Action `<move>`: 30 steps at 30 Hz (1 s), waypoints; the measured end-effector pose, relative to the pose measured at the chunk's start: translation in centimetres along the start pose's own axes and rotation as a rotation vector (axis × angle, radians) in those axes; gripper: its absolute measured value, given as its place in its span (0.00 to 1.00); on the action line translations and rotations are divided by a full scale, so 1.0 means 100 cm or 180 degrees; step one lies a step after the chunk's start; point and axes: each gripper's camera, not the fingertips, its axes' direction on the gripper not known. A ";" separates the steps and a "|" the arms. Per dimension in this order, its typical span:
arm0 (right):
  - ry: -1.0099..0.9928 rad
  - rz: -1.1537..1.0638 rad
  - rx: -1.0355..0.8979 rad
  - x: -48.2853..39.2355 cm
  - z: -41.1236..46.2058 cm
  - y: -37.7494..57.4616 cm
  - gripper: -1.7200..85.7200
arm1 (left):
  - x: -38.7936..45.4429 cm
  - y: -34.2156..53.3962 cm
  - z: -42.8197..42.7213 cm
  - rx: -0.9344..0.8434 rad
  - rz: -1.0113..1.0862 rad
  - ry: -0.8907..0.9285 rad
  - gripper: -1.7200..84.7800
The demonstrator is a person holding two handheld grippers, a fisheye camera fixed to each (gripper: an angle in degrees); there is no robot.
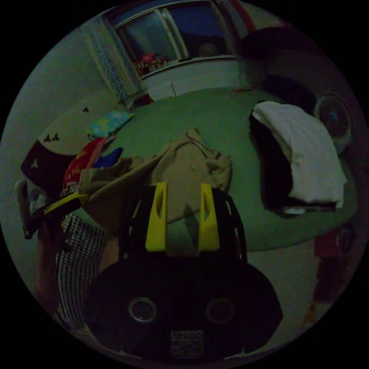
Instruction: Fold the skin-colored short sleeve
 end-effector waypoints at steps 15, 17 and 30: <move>-0.0545 -0.0162 -0.0348 -0.070 -0.016 0.015 0.15 | 0.048 0.073 -0.010 -0.0025 0.0271 -0.0065 0.05; -0.0619 -0.0254 -0.0448 -0.085 -0.010 0.002 0.16 | 0.051 0.075 -0.007 -0.0046 0.0319 -0.0088 0.05; -0.0213 -0.0474 -0.0793 -0.158 0.039 -0.046 0.00 | 0.020 0.067 0.014 -0.0124 0.0317 -0.0032 0.08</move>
